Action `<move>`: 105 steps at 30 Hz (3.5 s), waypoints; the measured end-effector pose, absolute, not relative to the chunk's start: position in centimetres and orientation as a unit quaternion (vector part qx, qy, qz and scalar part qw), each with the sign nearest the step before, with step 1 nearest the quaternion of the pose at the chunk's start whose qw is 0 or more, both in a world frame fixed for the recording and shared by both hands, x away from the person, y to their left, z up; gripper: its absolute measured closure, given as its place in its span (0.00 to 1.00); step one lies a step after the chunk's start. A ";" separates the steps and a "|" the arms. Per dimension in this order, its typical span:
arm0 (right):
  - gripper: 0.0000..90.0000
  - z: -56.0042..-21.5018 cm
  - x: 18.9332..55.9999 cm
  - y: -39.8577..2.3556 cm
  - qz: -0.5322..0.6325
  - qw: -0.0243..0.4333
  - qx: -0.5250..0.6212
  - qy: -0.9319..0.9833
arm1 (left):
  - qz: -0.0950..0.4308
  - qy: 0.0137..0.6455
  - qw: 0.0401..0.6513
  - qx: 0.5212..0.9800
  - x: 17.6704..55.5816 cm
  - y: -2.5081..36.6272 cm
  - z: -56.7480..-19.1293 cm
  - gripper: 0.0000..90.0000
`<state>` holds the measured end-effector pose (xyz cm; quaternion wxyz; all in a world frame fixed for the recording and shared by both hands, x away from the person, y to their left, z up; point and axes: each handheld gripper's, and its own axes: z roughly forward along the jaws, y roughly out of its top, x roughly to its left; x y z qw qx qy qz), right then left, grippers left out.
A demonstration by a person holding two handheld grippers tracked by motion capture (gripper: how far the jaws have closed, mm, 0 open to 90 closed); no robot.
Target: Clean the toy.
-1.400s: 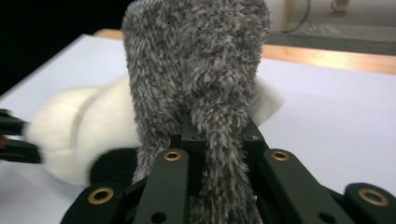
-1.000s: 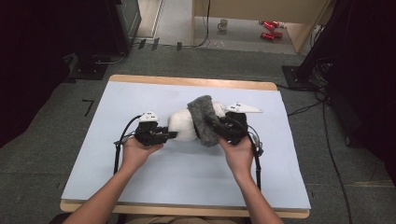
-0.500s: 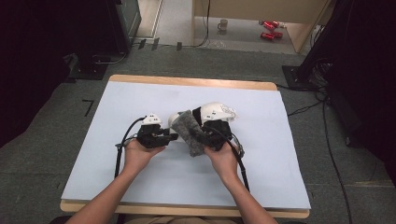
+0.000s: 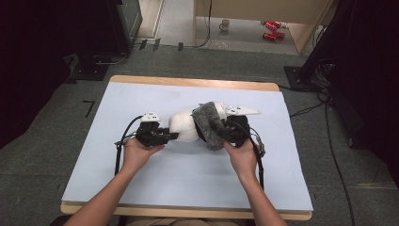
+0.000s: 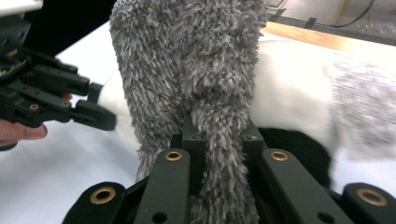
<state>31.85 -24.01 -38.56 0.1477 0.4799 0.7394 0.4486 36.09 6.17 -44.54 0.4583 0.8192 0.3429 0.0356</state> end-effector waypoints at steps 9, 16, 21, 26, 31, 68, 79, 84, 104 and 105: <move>0.87 -39.5 32.3 -27.1 0.458 0.121 0.515 0.714 | 0.047 0.323 0.453 0.830 36.8 6.6 -44.6 0.74; 0.88 -39.4 32.2 -29.0 0.445 0.134 0.540 0.702 | 0.030 0.319 0.458 0.829 37.3 7.2 -44.9 0.74; 0.88 -38.6 32.1 -30.6 0.452 0.143 0.554 0.684 | 0.029 0.309 0.459 0.832 37.1 7.4 -45.1 0.74; 0.88 -37.1 31.9 -31.3 0.471 0.149 0.554 0.670 | 0.032 0.303 0.462 0.833 36.8 7.3 -45.4 0.73; 0.88 -35.7 32.0 -32.0 0.498 0.154 0.547 0.655 | 0.042 0.297 0.469 0.831 36.2 7.3 -45.7 0.72; 0.88 -44.1 34.8 -29.0 0.379 0.112 0.587 0.707 | 0.043 0.298 0.460 0.835 35.7 7.2 -46.3 0.71; 0.88 -44.9 34.5 -30.5 0.361 0.089 0.607 0.703 | 0.033 0.299 0.463 0.833 36.3 7.2 -46.1 0.71; 0.88 -43.2 34.0 -32.5 0.385 0.110 0.616 0.678 | 0.033 0.298 0.464 0.833 36.3 7.2 -46.1 0.71; 0.87 -38.9 34.0 -28.8 0.440 0.144 0.545 0.699 | 0.051 0.293 0.464 0.834 35.4 7.1 -46.6 0.71; 0.87 -39.5 34.3 -28.3 0.425 0.144 0.540 0.712 | 0.052 0.292 0.465 0.834 35.4 7.1 -46.6 0.70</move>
